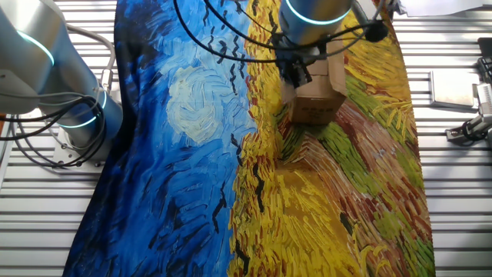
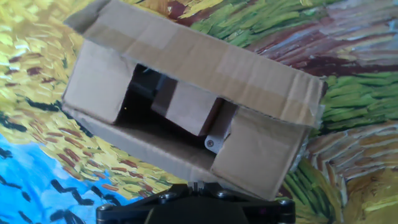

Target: Open a box

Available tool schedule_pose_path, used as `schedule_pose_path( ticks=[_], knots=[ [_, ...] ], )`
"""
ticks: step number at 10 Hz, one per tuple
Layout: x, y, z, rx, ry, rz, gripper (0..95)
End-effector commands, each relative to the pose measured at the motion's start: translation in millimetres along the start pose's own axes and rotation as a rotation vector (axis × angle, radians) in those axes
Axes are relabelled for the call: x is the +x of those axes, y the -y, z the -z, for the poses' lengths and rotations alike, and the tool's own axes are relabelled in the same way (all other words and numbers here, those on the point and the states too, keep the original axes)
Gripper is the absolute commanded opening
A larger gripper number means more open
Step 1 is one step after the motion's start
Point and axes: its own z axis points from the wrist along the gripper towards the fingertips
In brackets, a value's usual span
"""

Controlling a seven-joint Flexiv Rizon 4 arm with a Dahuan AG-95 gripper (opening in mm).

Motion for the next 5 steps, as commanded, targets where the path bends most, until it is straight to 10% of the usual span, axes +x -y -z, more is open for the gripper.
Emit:
schedule_pose_path(
  ticks=[1, 5],
  knots=[
    [-0.5, 0.3, -0.3, 0.028, -0.015, -0.025, 0.0],
    [-0.5, 0.3, -0.3, 0.048, -0.026, -0.006, 0.0]
  ],
)
